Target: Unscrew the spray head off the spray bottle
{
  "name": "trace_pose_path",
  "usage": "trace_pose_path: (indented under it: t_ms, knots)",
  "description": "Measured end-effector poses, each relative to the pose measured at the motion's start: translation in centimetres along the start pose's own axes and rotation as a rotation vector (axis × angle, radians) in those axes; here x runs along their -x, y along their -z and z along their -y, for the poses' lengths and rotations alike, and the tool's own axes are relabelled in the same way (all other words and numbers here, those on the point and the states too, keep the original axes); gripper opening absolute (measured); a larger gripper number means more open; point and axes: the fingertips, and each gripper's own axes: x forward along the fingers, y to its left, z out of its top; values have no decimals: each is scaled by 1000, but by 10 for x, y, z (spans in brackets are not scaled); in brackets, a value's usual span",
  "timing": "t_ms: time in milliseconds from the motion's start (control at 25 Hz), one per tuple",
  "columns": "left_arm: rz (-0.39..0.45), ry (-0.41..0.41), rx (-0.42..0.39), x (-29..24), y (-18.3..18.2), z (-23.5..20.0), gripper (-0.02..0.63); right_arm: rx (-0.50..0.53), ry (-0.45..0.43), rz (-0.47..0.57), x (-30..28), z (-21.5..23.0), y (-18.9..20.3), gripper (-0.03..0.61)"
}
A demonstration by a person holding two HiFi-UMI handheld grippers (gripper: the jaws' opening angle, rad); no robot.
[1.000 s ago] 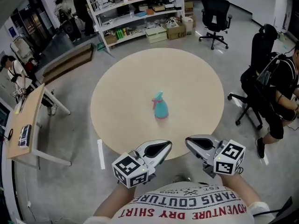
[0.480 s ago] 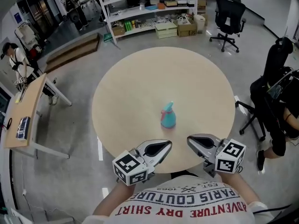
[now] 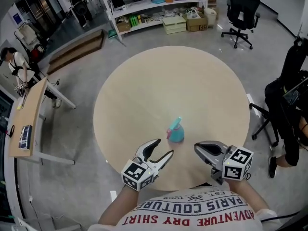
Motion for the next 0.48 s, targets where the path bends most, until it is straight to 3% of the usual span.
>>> trace_pose_path:
  t_ms: [160,280,480]
  knots:
    - [-40,-75,-13,-42,35,-28,348,-35,20,-31,-3,22,11,2]
    - [-66,-72,-9,-74,50,-34,410,-55,29,-43,-5,36,13,2]
    - [-121,-61,-59,-107,63,-44,414,-62,32,-55,-12,55,6,2]
